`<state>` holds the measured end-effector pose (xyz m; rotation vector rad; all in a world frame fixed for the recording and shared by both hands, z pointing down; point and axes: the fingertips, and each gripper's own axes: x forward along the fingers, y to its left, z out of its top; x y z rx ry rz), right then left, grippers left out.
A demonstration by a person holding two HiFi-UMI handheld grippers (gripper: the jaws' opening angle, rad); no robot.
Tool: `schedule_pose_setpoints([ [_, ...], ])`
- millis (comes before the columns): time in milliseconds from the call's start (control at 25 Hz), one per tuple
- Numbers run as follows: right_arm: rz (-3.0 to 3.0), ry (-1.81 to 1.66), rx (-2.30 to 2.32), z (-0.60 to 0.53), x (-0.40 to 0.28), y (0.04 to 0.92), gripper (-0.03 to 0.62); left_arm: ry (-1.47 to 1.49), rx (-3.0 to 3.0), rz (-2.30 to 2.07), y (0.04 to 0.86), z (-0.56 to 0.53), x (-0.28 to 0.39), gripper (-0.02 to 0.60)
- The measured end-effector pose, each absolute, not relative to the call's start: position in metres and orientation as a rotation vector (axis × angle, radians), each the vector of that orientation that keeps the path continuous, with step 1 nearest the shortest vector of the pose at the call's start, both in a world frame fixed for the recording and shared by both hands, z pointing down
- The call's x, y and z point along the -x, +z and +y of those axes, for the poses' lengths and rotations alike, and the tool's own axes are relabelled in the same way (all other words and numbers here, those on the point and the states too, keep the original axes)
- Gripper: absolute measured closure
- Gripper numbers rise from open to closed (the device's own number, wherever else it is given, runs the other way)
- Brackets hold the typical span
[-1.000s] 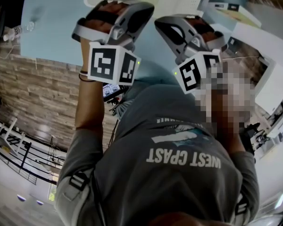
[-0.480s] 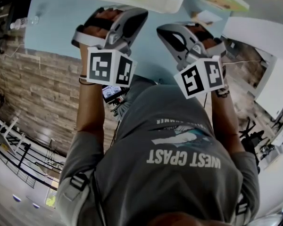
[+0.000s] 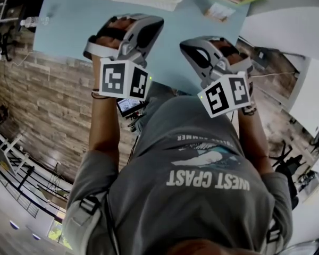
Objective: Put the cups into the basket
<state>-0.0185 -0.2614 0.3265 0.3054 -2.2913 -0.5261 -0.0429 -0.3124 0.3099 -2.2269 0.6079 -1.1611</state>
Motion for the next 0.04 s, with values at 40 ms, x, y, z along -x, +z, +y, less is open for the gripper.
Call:
schedule_pose_setpoints([
  [40,-2.292,-0.526,-0.304,-0.2535,0.0118,0.3256,0.580,-1.162,2.227,0.611,0.3079,-0.3056,0.0375,0.580],
])
